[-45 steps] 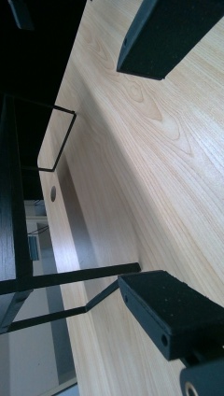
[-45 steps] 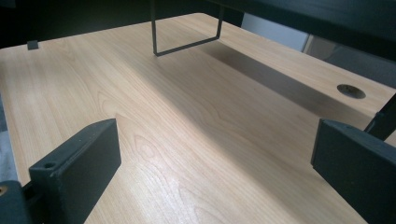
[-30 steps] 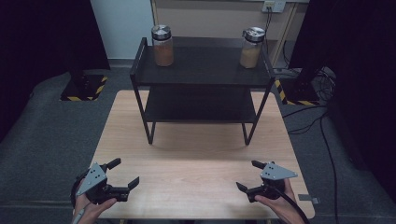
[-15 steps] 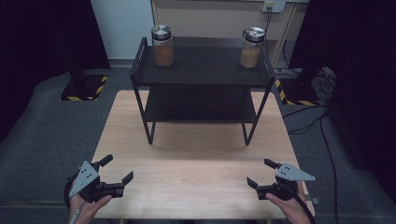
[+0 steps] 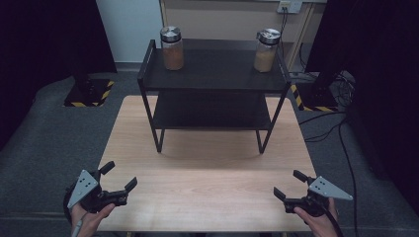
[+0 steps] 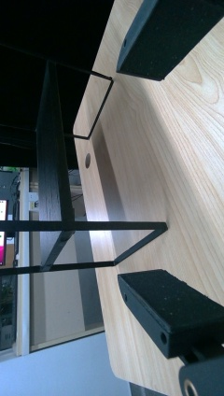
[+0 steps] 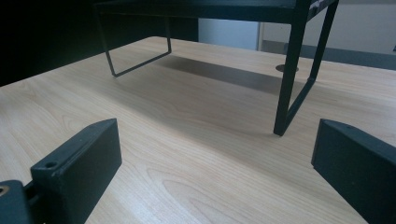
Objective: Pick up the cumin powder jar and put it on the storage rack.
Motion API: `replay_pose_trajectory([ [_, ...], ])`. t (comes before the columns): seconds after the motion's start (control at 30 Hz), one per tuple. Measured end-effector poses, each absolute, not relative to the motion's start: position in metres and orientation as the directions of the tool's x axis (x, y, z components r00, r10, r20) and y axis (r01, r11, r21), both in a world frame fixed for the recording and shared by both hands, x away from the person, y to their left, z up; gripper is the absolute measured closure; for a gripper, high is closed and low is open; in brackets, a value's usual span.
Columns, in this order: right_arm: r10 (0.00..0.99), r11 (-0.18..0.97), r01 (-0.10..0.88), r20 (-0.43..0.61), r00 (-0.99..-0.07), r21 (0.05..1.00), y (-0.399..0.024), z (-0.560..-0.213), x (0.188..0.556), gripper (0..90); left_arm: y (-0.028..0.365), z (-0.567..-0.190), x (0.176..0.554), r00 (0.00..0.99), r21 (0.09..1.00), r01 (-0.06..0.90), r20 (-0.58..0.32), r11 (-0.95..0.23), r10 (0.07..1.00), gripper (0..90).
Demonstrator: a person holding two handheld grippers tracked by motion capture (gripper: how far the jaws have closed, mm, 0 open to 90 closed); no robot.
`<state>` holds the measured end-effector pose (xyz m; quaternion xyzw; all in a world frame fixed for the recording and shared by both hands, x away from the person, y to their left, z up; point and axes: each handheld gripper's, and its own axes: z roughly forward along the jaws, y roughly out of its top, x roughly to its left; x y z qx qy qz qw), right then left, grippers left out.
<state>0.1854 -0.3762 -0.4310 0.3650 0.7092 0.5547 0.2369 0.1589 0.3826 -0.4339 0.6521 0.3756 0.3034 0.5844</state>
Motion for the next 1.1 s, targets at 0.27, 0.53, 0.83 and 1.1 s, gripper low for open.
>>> replay_pose_trajectory([
  [0.27,0.746,0.153,0.207,0.024,-0.665,0.966,-0.3691,-0.4302,0.1916,1.5,0.3832,-0.4328,0.1646,0.565,0.991,0.126,-0.035,-0.044,0.824,0.9],
  [0.53,0.738,0.137,0.183,0.022,-0.674,0.973,-0.3686,-0.4307,0.1877,1.5,0.3829,-0.4327,0.1640,0.577,0.992,0.119,-0.032,-0.044,0.816,0.9],
  [0.83,0.737,0.136,0.184,0.025,-0.676,0.973,-0.3689,-0.4309,0.1874,1.7,0.3827,-0.4324,0.1636,0.579,0.992,0.119,-0.029,-0.049,0.815,0.9],
  [1.1,0.738,0.137,0.185,0.024,-0.675,0.973,-0.3697,-0.4312,0.1876,1.8,0.3824,-0.4323,0.1637,0.580,0.992,0.119,-0.029,-0.050,0.814,1.0],
])
